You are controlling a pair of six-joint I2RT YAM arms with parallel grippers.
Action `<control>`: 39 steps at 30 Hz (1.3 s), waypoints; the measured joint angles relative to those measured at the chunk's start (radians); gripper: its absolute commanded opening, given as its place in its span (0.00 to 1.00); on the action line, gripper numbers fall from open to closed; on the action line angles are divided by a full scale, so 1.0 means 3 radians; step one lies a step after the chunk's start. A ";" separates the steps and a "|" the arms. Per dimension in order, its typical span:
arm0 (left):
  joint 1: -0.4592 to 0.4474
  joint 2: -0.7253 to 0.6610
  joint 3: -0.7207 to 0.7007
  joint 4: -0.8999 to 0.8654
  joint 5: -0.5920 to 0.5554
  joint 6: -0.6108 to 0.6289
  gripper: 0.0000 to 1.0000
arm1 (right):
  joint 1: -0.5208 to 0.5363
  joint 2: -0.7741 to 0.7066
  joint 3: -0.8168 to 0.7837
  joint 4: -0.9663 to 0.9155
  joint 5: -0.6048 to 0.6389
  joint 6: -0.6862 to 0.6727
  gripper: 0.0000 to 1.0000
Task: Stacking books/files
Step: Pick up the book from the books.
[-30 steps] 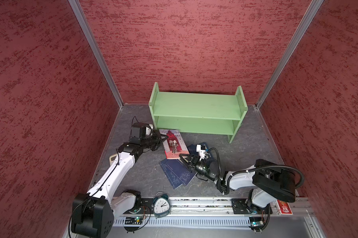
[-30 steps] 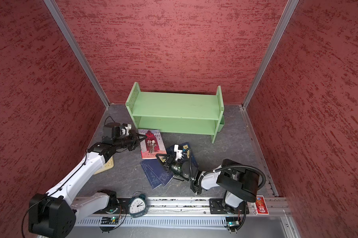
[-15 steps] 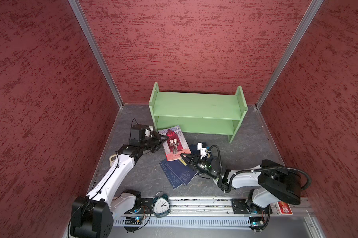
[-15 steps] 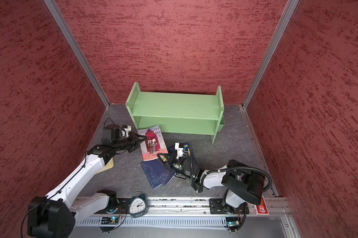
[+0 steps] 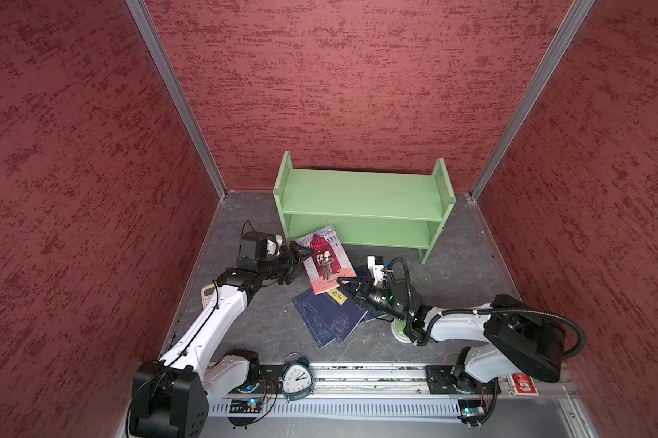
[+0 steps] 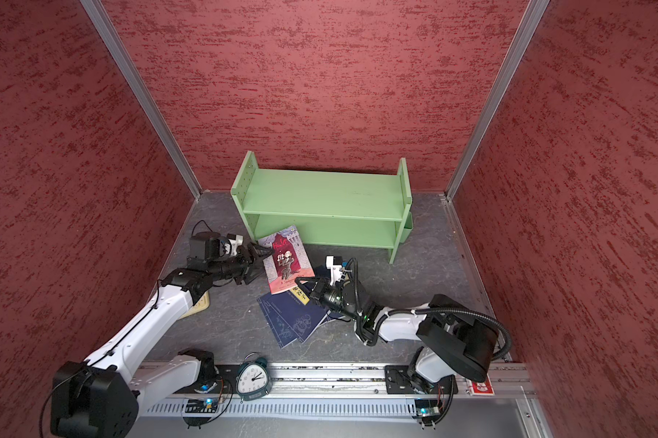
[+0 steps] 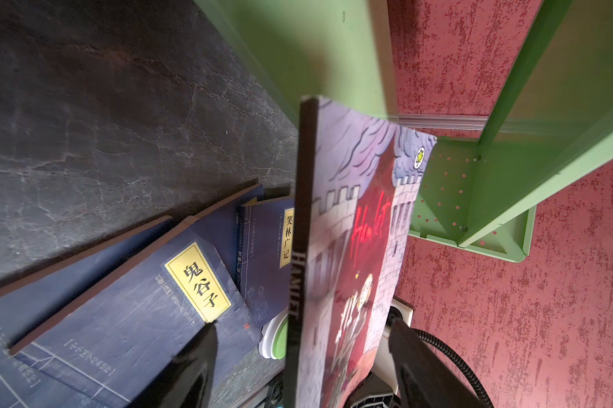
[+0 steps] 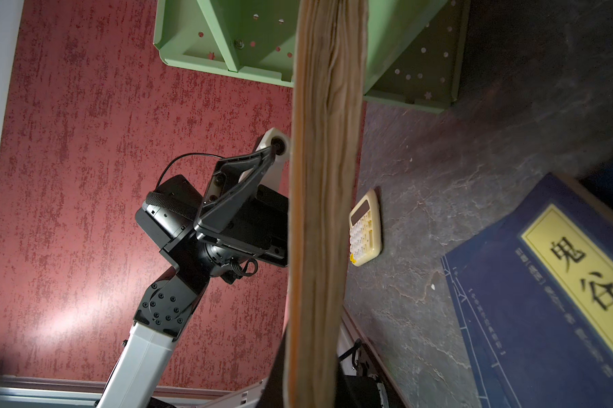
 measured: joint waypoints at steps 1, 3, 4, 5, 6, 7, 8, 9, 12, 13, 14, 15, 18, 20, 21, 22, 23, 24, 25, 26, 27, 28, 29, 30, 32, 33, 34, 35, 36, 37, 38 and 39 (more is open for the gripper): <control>0.0000 0.0003 0.0000 0.0006 0.0015 0.0000 0.74 | -0.0036 -0.0019 0.0001 -0.0004 -0.0070 -0.0004 0.00; -0.0001 0.0005 -0.0005 0.0047 0.0080 0.0000 0.72 | -0.0128 -0.0069 0.0001 -0.0010 -0.0249 -0.0018 0.00; -0.0004 0.0006 -0.0010 0.0071 0.0111 0.0000 0.72 | -0.0169 -0.0094 0.0001 -0.0023 -0.0340 -0.0029 0.00; -0.0006 0.0006 -0.0023 0.0106 0.0154 0.0000 0.71 | -0.0210 -0.0121 0.0006 -0.0046 -0.0432 -0.0043 0.00; -0.0013 0.0010 -0.0037 0.0137 0.0195 0.0000 0.68 | -0.0253 -0.0146 0.0024 -0.0090 -0.0538 -0.0056 0.00; -0.0019 0.0015 -0.0046 0.0154 0.0233 -0.0003 0.67 | -0.0285 -0.0160 0.0048 -0.0130 -0.0618 -0.0071 0.00; -0.0028 0.0024 -0.0057 0.0178 0.0273 -0.0004 0.64 | -0.0322 -0.0177 0.0080 -0.0174 -0.0712 -0.0092 0.00; -0.0038 0.0027 -0.0070 0.0207 0.0312 -0.0010 0.61 | -0.0359 -0.0197 0.0108 -0.0225 -0.0806 -0.0113 0.00; -0.0067 0.0029 -0.0103 0.0306 0.0417 -0.0048 0.50 | -0.0445 -0.0226 0.0151 -0.0300 -0.1047 -0.0163 0.00; -0.0072 0.0034 -0.0104 0.0342 0.0448 -0.0071 0.46 | -0.0478 -0.0226 0.0169 -0.0331 -0.1139 -0.0178 0.00; -0.0081 0.0039 -0.0104 0.0383 0.0479 -0.0095 0.42 | -0.0507 -0.0226 0.0178 -0.0357 -0.1211 -0.0192 0.00; -0.0084 0.0043 -0.0104 0.0415 0.0500 -0.0122 0.38 | -0.0534 -0.0226 0.0184 -0.0379 -0.1266 -0.0202 0.00; -0.0085 0.0043 -0.0104 0.0478 0.0552 -0.0195 0.18 | -0.0610 -0.0224 0.0205 -0.0439 -0.1415 -0.0229 0.00; -0.0084 0.0043 -0.0104 0.0521 0.0587 -0.0243 0.03 | -0.0654 -0.0214 0.0224 -0.0460 -0.1490 -0.0240 0.08; -0.0085 0.0043 -0.0104 0.0542 0.0590 -0.0252 0.00 | -0.0660 -0.0209 0.0229 -0.0474 -0.1513 -0.0243 0.17; -0.0084 0.0043 -0.0104 0.0551 0.0594 -0.0245 0.00 | -0.0671 -0.0201 0.0234 -0.0490 -0.1531 -0.0243 0.24; -0.0085 0.0045 -0.0103 0.0551 0.0595 -0.0256 0.00 | -0.0679 -0.0193 0.0249 -0.0511 -0.1546 -0.0252 0.34; -0.0085 0.0046 -0.0103 0.0547 0.0590 -0.0263 0.00 | -0.0682 -0.0191 0.0263 -0.0524 -0.1560 -0.0267 0.43; -0.0085 0.0053 -0.0103 0.0549 0.0585 -0.0266 0.00 | -0.0682 -0.0191 0.0276 -0.0534 -0.1562 -0.0275 0.50; -0.0085 0.0064 -0.0100 0.0549 0.0577 -0.0267 0.00 | -0.0682 -0.0191 0.0286 -0.0542 -0.1556 -0.0286 0.56; -0.0085 0.0074 -0.0099 0.0551 0.0571 -0.0268 0.00 | -0.0682 -0.0197 0.0290 -0.0554 -0.1539 -0.0300 0.59; -0.0084 0.0089 -0.0095 0.0549 0.0559 -0.0268 0.00 | -0.0679 -0.0205 0.0289 -0.0577 -0.1513 -0.0301 0.61; -0.0083 0.0106 -0.0084 0.0549 0.0535 -0.0267 0.00 | -0.0679 -0.0225 0.0276 -0.0591 -0.1462 -0.0295 0.63; -0.0081 0.0123 -0.0069 0.0548 0.0518 -0.0264 0.00 | -0.0679 -0.0249 0.0262 -0.0600 -0.1417 -0.0286 0.63; -0.0076 0.0177 -0.0005 0.0548 0.0476 -0.0259 0.00 | -0.0679 -0.0338 0.0207 -0.0601 -0.1287 -0.0257 0.64; -0.0075 0.0198 0.0023 0.0549 0.0456 -0.0258 0.00 | -0.0678 -0.0385 0.0182 -0.0603 -0.1235 -0.0243 0.64; -0.0071 0.0221 0.0060 0.0549 0.0429 -0.0254 0.00 | -0.0676 -0.0426 0.0165 -0.0601 -0.1185 -0.0221 0.65; -0.0067 0.0239 0.0090 0.0553 0.0407 -0.0249 0.00 | -0.0669 -0.0462 0.0155 -0.0603 -0.1132 -0.0207 0.65; -0.0065 0.0252 0.0113 0.0554 0.0393 -0.0248 0.00 | -0.0662 -0.0481 0.0151 -0.0601 -0.1096 -0.0193 0.66; -0.0064 0.0263 0.0132 0.0557 0.0371 -0.0248 0.00 | -0.0649 -0.0497 0.0149 -0.0603 -0.1045 -0.0173 0.66; -0.0062 0.0272 0.0144 0.0559 0.0343 -0.0248 0.00 | -0.0638 -0.0501 0.0149 -0.0600 -0.0999 -0.0156 0.66; -0.0062 0.0281 0.0150 0.0563 0.0322 -0.0244 0.00 | -0.0623 -0.0500 0.0149 -0.0599 -0.0959 -0.0139 0.66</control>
